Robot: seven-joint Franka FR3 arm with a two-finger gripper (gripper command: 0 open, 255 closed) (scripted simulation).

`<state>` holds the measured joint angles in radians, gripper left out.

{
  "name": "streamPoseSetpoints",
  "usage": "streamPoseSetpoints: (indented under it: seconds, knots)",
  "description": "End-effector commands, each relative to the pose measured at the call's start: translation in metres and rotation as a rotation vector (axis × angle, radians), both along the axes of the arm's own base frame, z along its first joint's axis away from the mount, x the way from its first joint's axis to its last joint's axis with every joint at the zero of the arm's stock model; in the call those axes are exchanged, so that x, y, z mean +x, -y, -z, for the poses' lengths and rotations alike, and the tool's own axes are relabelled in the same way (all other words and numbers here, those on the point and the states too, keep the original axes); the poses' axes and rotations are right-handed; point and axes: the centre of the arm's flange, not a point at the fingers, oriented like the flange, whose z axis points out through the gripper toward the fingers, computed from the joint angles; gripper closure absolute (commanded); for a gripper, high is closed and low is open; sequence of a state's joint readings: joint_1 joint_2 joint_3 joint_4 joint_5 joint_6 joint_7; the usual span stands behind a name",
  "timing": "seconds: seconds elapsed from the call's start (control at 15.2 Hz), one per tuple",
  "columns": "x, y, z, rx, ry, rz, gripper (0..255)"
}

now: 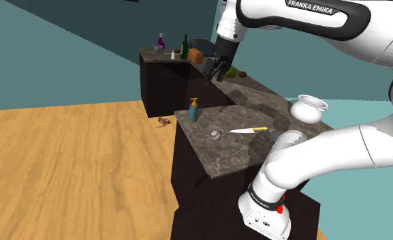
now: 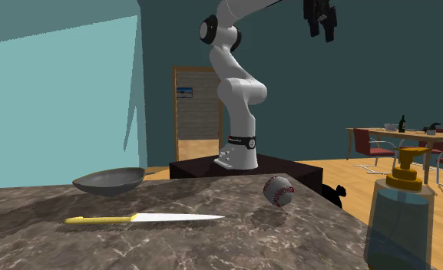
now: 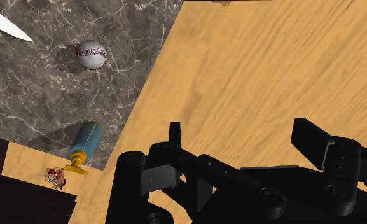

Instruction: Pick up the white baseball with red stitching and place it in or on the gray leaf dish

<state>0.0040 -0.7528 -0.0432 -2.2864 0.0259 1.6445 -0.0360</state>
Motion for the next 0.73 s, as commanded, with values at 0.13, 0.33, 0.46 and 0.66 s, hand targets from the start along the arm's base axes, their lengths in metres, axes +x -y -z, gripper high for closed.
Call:
streamPoseSetpoints:
  seconds: [0.13,0.33,0.46,0.66]
  knots:
    - [0.002,0.014,0.022,-0.002,-0.003,0.001,0]
    - [0.006,0.034,0.056,-0.004,-0.006,0.003,0]
    - [0.008,0.048,0.078,-0.006,-0.009,0.004,0]
    - [0.011,0.068,0.111,-0.009,-0.013,0.006,0]
